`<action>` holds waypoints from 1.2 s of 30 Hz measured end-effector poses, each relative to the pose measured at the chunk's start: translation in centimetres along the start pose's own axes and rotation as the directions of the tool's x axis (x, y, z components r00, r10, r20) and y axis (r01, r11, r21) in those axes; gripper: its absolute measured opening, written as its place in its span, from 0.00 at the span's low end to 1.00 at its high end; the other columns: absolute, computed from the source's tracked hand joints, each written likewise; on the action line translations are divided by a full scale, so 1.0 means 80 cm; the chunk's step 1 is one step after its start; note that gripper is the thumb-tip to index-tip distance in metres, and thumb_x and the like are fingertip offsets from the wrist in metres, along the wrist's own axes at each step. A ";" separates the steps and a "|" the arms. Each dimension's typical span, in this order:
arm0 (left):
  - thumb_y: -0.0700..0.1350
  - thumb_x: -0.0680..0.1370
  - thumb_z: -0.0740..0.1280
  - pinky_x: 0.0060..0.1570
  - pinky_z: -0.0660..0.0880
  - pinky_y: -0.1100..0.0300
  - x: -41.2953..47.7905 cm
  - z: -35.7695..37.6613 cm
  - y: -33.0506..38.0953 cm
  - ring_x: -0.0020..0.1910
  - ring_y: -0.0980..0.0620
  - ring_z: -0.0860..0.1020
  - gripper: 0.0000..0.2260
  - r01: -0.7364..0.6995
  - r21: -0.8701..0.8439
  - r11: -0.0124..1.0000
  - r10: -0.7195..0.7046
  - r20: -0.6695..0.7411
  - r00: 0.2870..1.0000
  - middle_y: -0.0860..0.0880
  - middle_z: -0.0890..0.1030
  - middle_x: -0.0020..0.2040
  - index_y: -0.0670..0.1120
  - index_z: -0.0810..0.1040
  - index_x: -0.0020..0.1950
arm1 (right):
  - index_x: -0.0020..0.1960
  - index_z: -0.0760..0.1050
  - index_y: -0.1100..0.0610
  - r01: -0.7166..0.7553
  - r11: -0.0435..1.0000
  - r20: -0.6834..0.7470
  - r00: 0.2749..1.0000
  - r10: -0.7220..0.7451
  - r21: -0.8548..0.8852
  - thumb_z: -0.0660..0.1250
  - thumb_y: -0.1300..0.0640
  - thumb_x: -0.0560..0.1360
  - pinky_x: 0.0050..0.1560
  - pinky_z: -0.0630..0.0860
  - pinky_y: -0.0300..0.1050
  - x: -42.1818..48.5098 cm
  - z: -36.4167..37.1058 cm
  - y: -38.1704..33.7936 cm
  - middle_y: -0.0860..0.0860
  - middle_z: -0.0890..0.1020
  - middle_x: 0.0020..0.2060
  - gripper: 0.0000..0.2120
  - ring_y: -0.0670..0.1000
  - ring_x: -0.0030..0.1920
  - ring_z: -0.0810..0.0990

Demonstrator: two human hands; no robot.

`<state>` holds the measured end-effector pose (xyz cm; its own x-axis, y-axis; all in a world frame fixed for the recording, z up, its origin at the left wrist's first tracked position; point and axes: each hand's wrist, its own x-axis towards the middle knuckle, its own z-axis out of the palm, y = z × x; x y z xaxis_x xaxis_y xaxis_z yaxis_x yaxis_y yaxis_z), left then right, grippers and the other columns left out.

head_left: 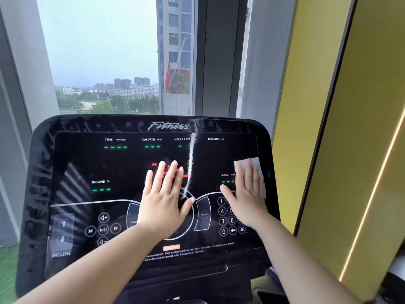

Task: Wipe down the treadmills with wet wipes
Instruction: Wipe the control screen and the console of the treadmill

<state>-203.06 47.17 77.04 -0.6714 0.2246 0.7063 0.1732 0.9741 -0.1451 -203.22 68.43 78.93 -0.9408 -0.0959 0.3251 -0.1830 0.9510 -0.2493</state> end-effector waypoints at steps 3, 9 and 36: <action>0.62 0.76 0.51 0.68 0.55 0.41 0.000 0.001 0.002 0.71 0.39 0.60 0.34 0.002 0.013 1.000 -0.002 -0.010 1.000 0.41 0.70 0.71 0.38 0.71 0.69 | 0.63 0.16 0.48 -0.010 1.000 0.036 0.999 0.010 -0.016 0.43 0.39 0.80 0.64 0.20 0.44 -0.024 0.019 0.004 0.50 0.17 0.63 0.35 0.52 0.67 0.19; 0.62 0.76 0.51 0.67 0.56 0.42 -0.001 -0.002 0.002 0.70 0.37 0.65 0.34 0.003 0.022 1.000 -0.004 0.012 1.000 0.41 0.70 0.71 0.39 0.70 0.70 | 0.70 0.21 0.51 0.018 0.998 0.030 0.999 -0.016 -0.052 0.41 0.38 0.80 0.66 0.23 0.47 0.017 -0.022 -0.005 0.50 0.19 0.65 0.34 0.51 0.68 0.21; 0.61 0.75 0.53 0.70 0.55 0.43 -0.005 -0.008 -0.008 0.70 0.37 0.67 0.32 -0.049 -0.041 0.998 0.049 -0.013 0.999 0.41 0.71 0.70 0.40 0.73 0.68 | 0.66 0.19 0.48 0.055 0.993 0.097 0.994 -0.045 -0.106 0.43 0.42 0.81 0.64 0.21 0.45 -0.031 0.011 0.016 0.47 0.16 0.61 0.32 0.48 0.63 0.16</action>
<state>-202.44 46.48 77.25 -0.6528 0.2717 0.7071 0.2359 0.9600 -0.1510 -201.39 69.60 76.98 -0.9547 -0.1666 0.2464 -0.2036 0.9700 -0.1331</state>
